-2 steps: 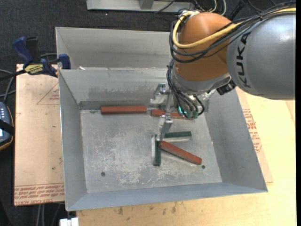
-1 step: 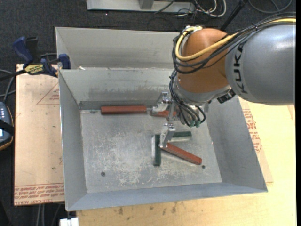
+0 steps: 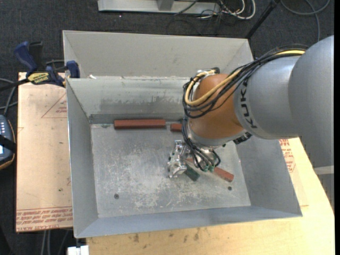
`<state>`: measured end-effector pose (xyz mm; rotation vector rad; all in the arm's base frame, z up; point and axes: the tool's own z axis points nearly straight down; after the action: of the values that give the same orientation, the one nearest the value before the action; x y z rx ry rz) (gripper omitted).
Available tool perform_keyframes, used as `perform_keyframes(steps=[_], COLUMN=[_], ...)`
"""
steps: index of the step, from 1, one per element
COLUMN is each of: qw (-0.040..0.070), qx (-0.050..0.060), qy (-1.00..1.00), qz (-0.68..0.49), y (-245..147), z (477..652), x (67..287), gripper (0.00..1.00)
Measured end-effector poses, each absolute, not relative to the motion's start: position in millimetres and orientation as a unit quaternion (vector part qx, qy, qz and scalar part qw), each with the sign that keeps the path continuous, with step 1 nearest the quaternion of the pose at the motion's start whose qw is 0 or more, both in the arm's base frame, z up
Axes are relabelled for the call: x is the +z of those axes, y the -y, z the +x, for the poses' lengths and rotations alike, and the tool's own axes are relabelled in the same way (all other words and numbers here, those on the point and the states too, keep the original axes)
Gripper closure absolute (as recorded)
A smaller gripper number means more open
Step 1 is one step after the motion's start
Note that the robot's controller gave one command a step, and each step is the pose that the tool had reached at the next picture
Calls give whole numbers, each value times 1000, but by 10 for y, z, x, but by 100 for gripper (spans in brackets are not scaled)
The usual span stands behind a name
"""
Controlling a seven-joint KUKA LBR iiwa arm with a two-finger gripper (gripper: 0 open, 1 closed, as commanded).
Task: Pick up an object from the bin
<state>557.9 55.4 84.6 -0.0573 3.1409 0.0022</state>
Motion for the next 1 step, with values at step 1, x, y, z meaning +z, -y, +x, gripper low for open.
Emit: perform_keyframes(steps=[1], qw=[0], qx=[1], qy=[-1000], qz=[-18], y=[-552], z=[5580], x=[847], gripper=[0])
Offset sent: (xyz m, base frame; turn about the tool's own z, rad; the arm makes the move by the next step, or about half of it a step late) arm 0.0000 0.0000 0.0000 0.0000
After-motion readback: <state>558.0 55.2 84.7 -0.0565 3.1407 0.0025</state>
